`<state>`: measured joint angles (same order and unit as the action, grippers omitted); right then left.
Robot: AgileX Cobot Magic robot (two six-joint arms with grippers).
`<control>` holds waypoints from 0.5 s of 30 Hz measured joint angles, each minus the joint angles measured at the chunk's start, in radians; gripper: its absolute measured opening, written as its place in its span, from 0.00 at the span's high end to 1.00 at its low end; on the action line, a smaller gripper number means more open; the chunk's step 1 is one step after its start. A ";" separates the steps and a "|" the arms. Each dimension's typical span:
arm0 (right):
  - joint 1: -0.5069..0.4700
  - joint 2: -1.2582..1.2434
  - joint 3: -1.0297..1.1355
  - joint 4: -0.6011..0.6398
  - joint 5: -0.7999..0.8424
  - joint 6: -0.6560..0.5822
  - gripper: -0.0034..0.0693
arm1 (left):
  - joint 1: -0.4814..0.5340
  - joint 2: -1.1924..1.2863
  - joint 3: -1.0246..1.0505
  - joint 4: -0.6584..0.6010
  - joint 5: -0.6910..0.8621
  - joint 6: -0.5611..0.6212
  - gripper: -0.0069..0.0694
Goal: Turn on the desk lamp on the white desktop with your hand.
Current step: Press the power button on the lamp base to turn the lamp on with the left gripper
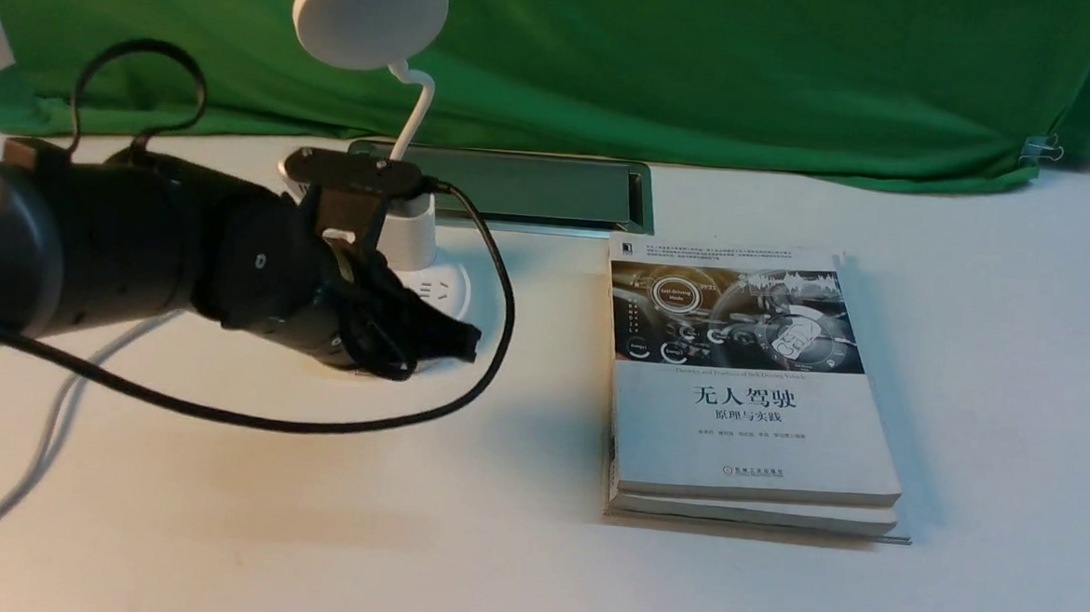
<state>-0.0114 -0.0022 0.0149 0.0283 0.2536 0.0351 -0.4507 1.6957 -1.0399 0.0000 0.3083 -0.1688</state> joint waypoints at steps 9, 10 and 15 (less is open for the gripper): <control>0.000 0.000 0.000 0.000 -0.002 0.000 0.63 | 0.027 0.122 -0.025 0.209 -0.201 -0.200 0.88; 0.000 0.000 0.000 0.000 -0.002 0.000 0.63 | 0.037 0.140 -0.034 0.203 -0.191 -0.201 0.88; 0.000 0.000 0.000 0.000 -0.003 0.000 0.63 | 0.071 0.177 -0.051 0.180 -0.165 -0.204 0.88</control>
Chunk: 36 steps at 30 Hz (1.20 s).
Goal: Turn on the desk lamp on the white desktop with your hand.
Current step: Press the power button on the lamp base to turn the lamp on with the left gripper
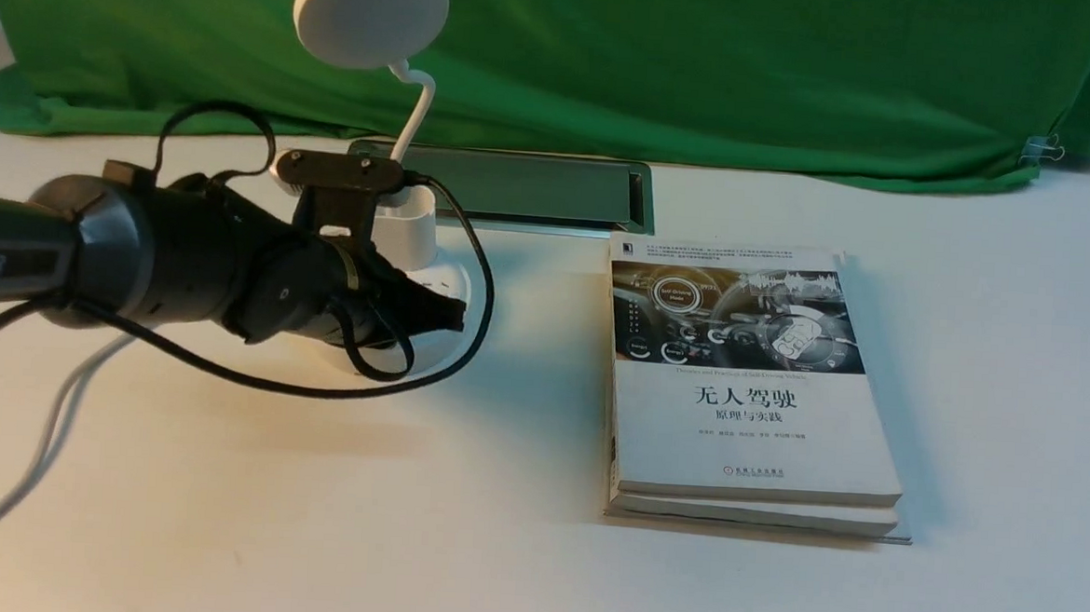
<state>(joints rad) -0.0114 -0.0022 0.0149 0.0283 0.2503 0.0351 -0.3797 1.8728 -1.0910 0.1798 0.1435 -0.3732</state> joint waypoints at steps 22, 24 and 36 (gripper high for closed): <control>0.000 0.000 0.000 0.000 -0.002 0.000 0.63 | 0.005 0.060 -0.089 -0.049 0.063 0.013 0.88; 0.000 0.000 0.000 0.000 -0.002 0.000 0.63 | 0.005 0.066 -0.094 -0.049 0.062 0.026 0.88; 0.000 0.000 0.000 0.000 -0.002 0.000 0.62 | 0.004 0.111 -0.121 0.010 0.104 0.066 0.88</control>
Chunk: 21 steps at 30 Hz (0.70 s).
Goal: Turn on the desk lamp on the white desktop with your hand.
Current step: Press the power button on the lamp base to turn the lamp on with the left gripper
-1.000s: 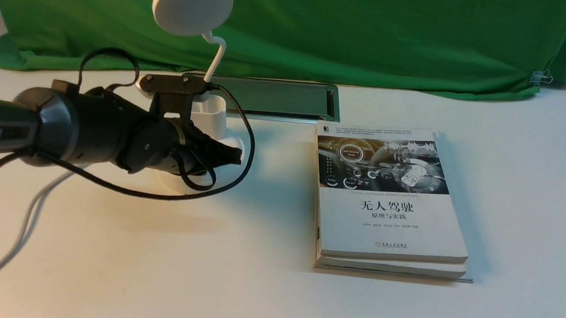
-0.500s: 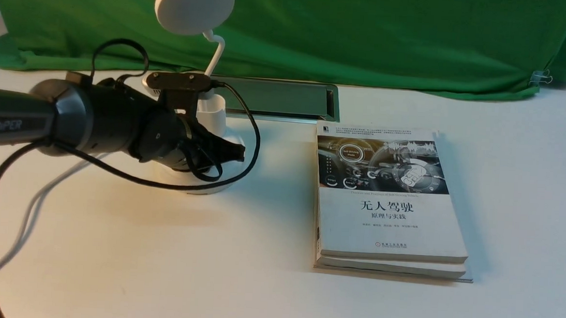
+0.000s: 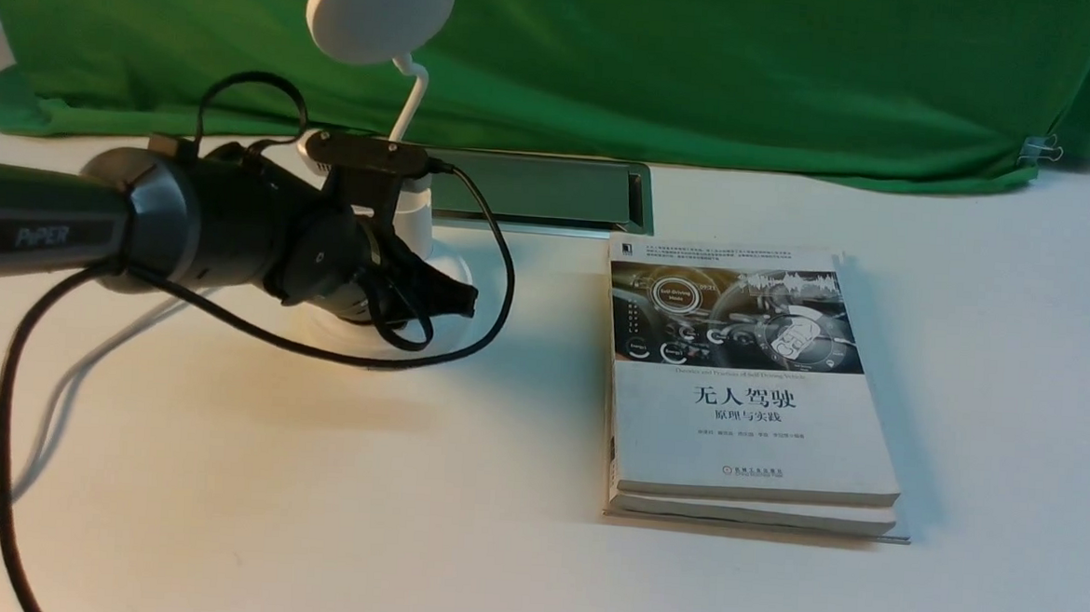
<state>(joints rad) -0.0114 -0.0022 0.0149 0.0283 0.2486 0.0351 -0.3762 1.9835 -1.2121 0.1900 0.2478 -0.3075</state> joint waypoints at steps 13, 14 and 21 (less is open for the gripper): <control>0.000 0.000 0.000 0.000 -0.001 0.000 0.62 | -0.014 -0.078 0.014 0.011 0.103 -0.012 0.88; 0.000 0.000 0.000 0.000 -0.001 0.000 0.62 | -0.015 -0.104 0.026 -0.007 0.164 -0.012 0.88; 0.000 0.000 0.000 0.000 -0.001 0.000 0.62 | -0.016 -0.216 0.060 -0.168 0.315 0.075 0.88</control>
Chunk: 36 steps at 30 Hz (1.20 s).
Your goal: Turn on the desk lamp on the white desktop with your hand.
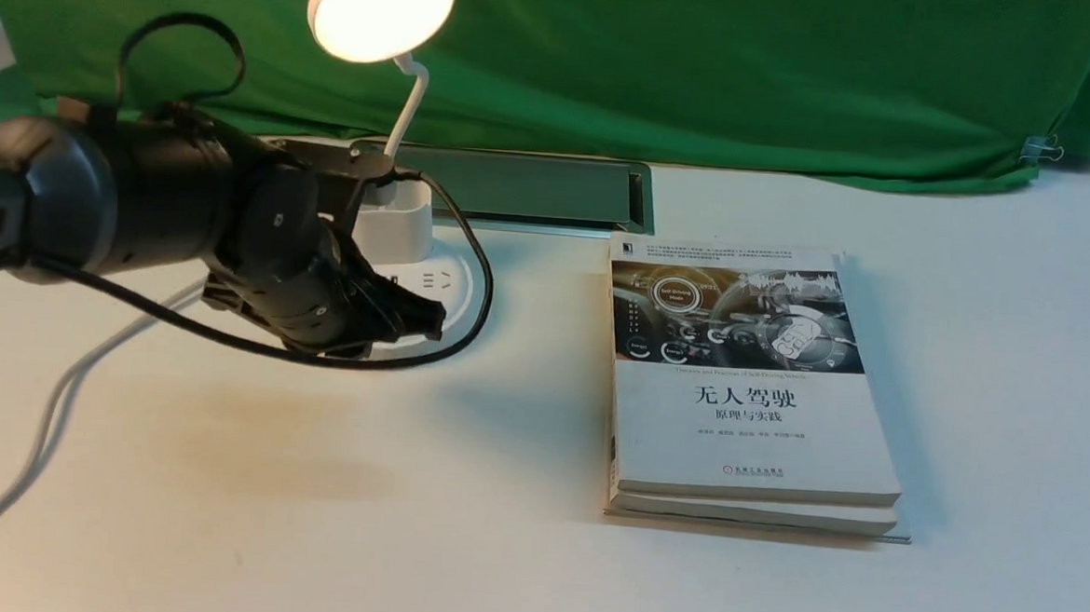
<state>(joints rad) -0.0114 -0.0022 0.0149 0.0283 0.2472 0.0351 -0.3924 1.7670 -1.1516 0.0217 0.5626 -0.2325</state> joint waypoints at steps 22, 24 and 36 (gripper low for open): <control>0.000 0.000 0.000 0.000 0.002 0.000 0.62 | -0.001 -1.104 0.727 -0.733 -0.563 0.834 0.88; 0.000 0.000 0.000 0.000 0.002 0.000 0.62 | -0.001 -1.141 0.782 -0.733 -0.563 0.835 0.88; 0.000 0.000 0.000 0.000 0.001 0.000 0.62 | -0.001 -1.169 0.984 -0.707 -0.563 0.835 0.88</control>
<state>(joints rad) -0.0114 -0.0022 0.0149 0.0283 0.2479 0.0351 -0.3933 0.5985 -0.1680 -0.6855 0.0000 0.6023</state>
